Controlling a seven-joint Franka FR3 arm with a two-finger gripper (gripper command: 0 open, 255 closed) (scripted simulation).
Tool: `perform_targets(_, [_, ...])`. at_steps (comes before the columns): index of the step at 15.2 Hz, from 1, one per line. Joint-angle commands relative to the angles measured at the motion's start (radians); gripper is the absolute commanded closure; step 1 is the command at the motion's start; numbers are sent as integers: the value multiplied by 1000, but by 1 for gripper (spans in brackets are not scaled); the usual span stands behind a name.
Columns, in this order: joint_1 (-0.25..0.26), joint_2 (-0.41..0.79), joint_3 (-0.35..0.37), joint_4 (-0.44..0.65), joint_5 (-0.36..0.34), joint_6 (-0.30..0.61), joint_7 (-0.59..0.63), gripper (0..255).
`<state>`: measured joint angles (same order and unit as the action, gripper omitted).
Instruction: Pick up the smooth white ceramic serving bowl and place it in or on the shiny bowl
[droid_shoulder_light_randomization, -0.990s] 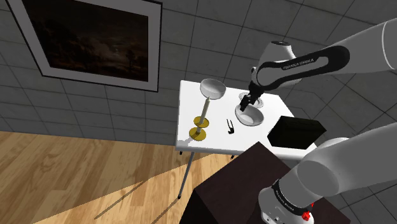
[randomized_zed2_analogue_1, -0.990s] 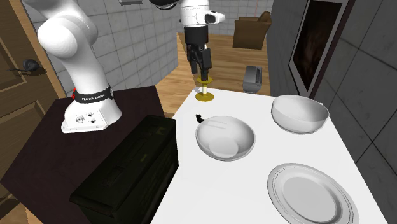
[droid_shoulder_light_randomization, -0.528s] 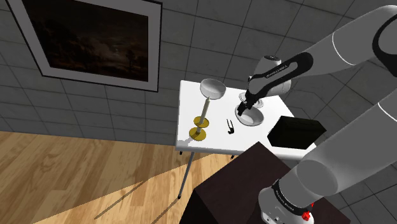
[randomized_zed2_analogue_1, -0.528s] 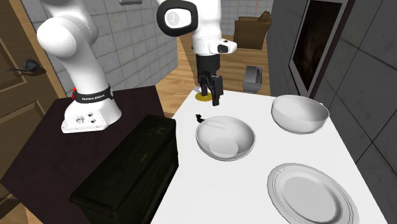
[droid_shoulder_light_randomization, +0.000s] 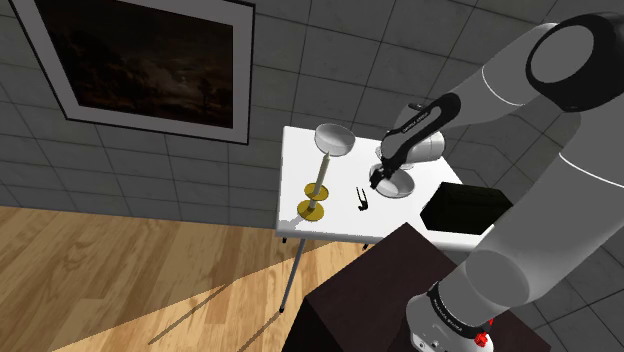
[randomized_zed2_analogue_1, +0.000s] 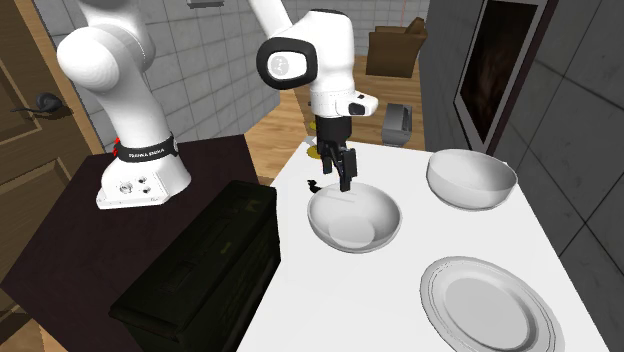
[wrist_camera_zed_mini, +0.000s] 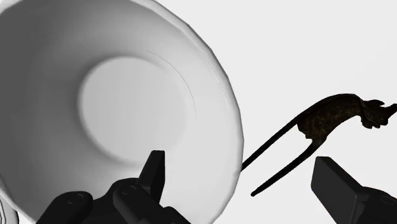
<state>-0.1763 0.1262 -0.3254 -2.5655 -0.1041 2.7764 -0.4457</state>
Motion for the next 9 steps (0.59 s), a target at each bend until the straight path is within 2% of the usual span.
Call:
perform_targets(1, [-7,37,7,6,23,31,-18,0])
perform_targets(9, [-10,46,10,7,28,38,-22,0])
